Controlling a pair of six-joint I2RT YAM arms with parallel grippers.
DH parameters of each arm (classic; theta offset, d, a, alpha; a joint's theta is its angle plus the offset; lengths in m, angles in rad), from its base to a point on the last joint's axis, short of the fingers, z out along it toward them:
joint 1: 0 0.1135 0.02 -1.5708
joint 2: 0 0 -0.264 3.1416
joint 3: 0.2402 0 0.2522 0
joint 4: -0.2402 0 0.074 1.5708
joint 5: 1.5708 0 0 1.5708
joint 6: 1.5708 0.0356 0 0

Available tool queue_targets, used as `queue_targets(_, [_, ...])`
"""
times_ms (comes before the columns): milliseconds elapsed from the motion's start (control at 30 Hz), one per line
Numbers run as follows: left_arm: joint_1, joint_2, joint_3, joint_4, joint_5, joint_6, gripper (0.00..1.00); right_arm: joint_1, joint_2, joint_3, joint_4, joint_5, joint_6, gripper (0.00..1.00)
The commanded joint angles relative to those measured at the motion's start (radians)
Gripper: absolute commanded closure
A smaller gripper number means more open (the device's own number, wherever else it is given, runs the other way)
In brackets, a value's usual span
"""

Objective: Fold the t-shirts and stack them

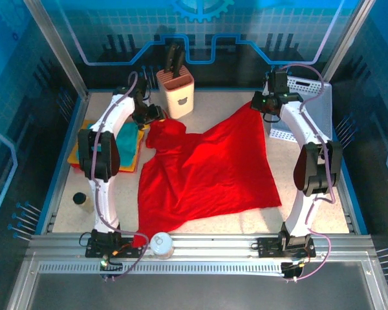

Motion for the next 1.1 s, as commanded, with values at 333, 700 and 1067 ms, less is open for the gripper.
queue_targets(333, [-0.042, 0.301, 0.381, -0.154, -0.132, -0.047, 0.37, -0.025, -0.025, -0.076, 0.033, -0.033, -0.045, 1.00])
queue_targets(700, [-0.042, 0.394, 0.416, -0.103, -0.153, -0.090, 0.57, -0.037, -0.019, -0.065, 0.016, -0.058, -0.035, 1.00])
queue_targets(1067, [-0.011, 0.169, 0.288, 0.007, -0.193, -0.082, 1.00, -0.045, -0.039, -0.082, 0.099, 0.025, -0.017, 1.00])
